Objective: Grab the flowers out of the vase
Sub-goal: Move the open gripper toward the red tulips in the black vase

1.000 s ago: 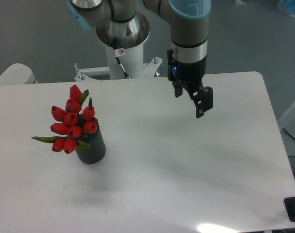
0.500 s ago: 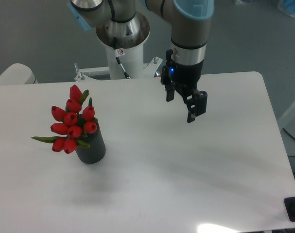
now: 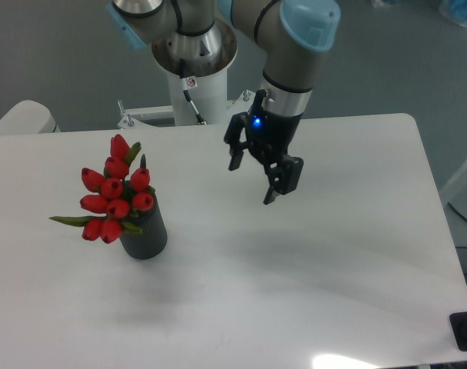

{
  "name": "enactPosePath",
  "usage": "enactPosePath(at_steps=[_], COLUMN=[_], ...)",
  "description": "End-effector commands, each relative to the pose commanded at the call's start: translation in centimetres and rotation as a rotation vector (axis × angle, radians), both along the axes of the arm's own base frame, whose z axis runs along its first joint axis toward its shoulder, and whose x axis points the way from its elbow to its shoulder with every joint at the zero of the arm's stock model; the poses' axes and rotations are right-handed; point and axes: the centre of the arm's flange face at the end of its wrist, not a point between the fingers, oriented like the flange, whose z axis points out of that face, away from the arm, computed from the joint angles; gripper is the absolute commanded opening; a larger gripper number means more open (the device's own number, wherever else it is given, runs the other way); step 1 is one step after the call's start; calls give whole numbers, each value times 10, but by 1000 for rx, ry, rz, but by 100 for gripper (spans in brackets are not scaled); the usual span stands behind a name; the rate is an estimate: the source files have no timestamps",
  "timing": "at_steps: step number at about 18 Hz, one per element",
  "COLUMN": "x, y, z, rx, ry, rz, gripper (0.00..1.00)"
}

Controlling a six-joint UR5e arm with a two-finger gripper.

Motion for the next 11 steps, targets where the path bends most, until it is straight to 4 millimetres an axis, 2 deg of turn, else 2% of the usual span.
enactPosePath(at_steps=[6, 8, 11], x=[26, 38, 55], y=[3, 0, -6], z=[-15, -17, -8], rx=[130, 139, 151], ry=[-215, -220, -197], rz=[60, 50, 35], gripper=[100, 100, 100])
